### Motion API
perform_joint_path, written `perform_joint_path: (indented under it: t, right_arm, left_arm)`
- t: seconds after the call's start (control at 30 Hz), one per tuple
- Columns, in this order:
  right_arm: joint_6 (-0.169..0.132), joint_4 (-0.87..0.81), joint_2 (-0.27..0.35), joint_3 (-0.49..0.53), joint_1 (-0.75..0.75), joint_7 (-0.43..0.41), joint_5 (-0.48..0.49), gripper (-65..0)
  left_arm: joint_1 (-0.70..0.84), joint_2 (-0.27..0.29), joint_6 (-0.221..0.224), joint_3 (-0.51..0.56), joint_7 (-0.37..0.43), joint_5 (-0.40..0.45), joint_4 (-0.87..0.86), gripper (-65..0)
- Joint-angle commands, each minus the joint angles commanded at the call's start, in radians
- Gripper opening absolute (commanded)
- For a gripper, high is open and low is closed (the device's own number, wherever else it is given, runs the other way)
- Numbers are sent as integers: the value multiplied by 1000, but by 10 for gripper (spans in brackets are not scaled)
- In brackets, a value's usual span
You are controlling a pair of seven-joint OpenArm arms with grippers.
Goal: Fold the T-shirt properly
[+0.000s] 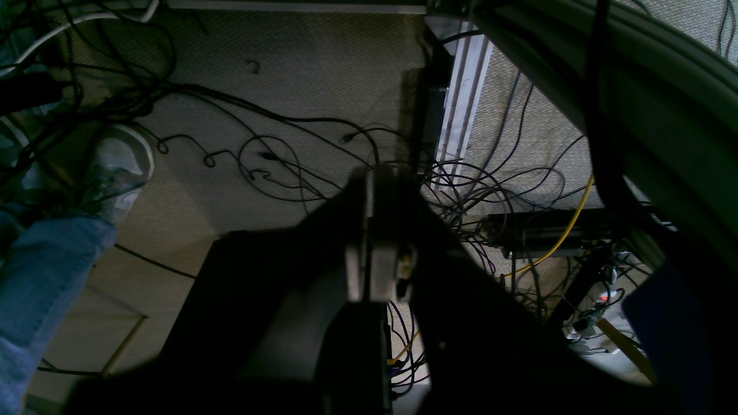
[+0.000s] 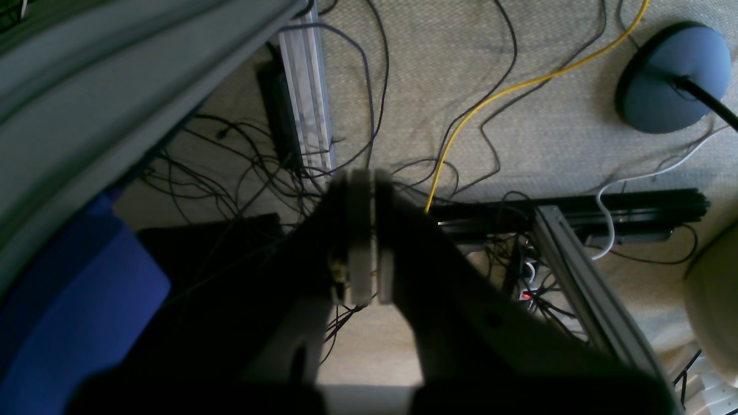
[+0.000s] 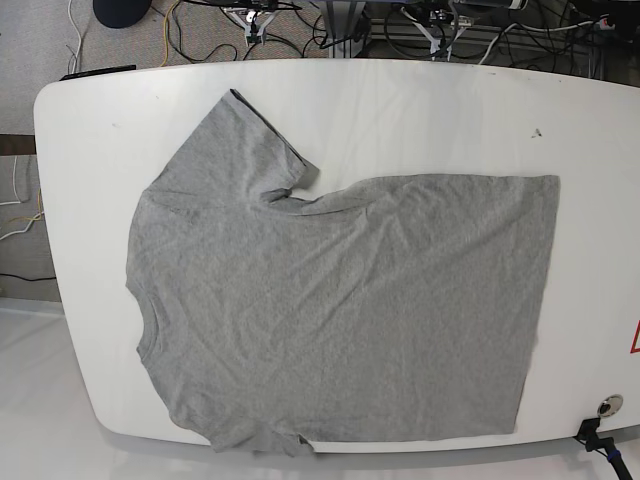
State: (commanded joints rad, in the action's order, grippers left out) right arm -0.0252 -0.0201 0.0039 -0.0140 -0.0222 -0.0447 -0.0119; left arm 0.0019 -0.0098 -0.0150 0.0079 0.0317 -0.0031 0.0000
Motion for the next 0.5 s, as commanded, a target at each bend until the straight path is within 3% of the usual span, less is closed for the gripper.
perform_joint_path:
  t: [0.27,0.33,0.43,0.47,0.5]
  right_arm:
    - [-7,-155,42,-2,-129,-57,68,-641]
    - [-11,-227,46,7,-186,-75,91,-638]
    - [-11,-369,58,23,-290,-96,132,-627]
    - [10,-246,53,12,-208,-68,90,-649]
    - [10,-250,53,10,-208,-70,90,-650]
  left_arm:
    - [61,-21,-5,2,-16,10,110,-626]
    - [103,-32,-53,3,-38,7,187,-601]
    - [190,-61,-229,0,-40,7,348,-584]
    - [172,-50,-182,10,-29,5,312,-594]
    - [170,-51,-182,10,-32,1,313,-592]
